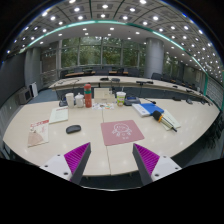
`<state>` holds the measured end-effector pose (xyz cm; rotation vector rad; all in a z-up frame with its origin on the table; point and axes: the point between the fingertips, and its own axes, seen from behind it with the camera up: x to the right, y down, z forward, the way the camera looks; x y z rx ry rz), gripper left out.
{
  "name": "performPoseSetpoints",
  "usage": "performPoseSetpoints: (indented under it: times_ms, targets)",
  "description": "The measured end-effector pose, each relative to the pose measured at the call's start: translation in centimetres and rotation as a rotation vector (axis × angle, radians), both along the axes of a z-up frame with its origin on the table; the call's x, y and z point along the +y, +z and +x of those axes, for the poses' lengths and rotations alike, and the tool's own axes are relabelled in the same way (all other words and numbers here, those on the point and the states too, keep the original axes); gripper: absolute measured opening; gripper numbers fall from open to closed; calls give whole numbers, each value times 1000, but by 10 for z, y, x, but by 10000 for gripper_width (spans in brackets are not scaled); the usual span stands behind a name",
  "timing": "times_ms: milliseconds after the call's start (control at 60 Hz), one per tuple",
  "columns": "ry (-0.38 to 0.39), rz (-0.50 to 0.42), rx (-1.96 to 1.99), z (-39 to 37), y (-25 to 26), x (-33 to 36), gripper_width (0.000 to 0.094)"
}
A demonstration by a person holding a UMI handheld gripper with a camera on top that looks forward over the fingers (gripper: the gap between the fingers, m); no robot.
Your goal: Arrange mouse
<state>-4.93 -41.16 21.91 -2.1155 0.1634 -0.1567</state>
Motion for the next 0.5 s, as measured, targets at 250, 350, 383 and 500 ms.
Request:
performPoseSetpoints:
  times_ms: [250,350,383,500]
  targets:
    - [7,-47,52,-32,-44,11,858]
    - [34,-67,69,-58,-72,20,857]
    - [48,-74,72,-69,-83,26,858]
    - [91,-94,77,-114,-117,55,858]
